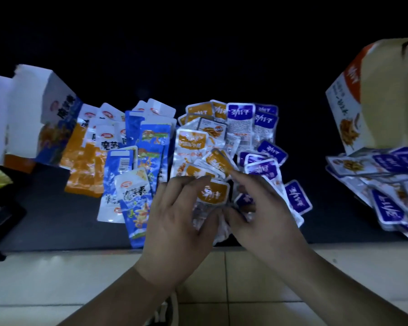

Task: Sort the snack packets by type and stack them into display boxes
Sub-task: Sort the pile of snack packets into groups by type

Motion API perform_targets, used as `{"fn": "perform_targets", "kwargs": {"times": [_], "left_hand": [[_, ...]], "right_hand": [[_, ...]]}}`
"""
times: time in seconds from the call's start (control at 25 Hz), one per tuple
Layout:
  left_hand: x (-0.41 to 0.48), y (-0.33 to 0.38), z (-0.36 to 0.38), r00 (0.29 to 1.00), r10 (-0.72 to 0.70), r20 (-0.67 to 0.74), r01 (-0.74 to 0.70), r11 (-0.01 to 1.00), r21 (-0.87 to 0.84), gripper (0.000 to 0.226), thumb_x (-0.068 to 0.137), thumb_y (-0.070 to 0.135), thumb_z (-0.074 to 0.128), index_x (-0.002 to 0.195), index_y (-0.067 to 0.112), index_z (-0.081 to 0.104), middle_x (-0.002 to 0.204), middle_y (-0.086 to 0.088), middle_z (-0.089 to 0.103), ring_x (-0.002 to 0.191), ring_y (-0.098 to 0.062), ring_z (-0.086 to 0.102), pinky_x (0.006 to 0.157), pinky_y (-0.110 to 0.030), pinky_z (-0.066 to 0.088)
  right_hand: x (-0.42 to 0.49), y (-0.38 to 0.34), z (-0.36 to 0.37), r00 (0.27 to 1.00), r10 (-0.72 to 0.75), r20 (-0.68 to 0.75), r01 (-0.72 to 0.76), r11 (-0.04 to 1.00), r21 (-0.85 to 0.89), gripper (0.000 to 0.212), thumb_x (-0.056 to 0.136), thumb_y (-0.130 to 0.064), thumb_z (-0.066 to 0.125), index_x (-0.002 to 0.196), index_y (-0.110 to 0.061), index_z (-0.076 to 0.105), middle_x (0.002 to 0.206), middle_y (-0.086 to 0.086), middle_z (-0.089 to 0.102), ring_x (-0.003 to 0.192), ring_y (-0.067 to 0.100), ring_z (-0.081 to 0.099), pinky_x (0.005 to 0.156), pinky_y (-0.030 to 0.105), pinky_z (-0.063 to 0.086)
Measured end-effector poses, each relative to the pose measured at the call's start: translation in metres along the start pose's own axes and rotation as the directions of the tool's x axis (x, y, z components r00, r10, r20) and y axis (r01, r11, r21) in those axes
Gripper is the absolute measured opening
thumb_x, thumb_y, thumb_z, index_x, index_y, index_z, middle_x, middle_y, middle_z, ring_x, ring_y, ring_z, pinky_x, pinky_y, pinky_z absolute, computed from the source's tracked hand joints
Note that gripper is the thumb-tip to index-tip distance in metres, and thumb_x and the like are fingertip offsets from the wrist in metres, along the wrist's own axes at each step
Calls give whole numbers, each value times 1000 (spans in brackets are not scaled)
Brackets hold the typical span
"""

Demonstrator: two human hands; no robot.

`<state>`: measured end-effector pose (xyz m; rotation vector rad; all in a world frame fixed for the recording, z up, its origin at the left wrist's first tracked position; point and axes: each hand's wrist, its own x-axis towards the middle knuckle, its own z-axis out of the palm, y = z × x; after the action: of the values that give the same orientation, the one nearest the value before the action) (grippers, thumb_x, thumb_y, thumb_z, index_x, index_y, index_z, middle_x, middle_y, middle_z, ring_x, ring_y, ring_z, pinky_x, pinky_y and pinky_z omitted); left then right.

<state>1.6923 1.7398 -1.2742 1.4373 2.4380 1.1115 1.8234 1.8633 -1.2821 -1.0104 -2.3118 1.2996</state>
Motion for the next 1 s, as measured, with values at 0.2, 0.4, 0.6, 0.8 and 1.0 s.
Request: {"fn": "perform_targets", "kwargs": {"times": [0.2,0.4,0.6,0.8,1.0], "left_hand": [[-5,40,34,978,-52,204,101,966,-237,39,88,24,76,126,28,66,99,20,62,82,-1,64,69,-10,45],[8,81,84,917,-72,392,206,928,-311,38,89,21,79,122,34,67,97,20,67,64,2,61,56,-9,41],[77,130,142,803,291,520,-278,955,-104,71,75,45,74,140,22,60,143,2,54,127,-18,52,107,-28,43],[124,149,224,682,266,681,-346,938,-20,104,68,68,68,158,29,34,149,-5,47,134,-31,46,108,-50,46],[85,130,241,815,321,483,-352,935,-28,76,76,58,68,144,24,56,133,-7,56,121,-31,54,98,-46,51]], "right_hand": [[-27,12,-59,979,205,4,-204,968,144,32,90,-17,74,117,-35,70,105,-19,69,98,-4,66,78,15,54],[-52,46,-117,929,370,-32,-352,904,244,29,93,-28,73,116,-43,66,108,-23,69,101,-10,63,81,10,51],[-76,98,-186,863,263,-431,-302,953,-23,28,88,-25,77,115,-30,70,111,-16,62,98,2,63,82,30,56],[-77,137,-213,853,-51,-520,-237,850,-471,66,76,-27,86,137,-17,62,152,13,46,139,39,40,109,51,42],[-68,167,-214,928,193,-318,-331,817,-472,94,76,-56,80,156,-33,36,169,4,21,153,36,18,121,52,29]]}}
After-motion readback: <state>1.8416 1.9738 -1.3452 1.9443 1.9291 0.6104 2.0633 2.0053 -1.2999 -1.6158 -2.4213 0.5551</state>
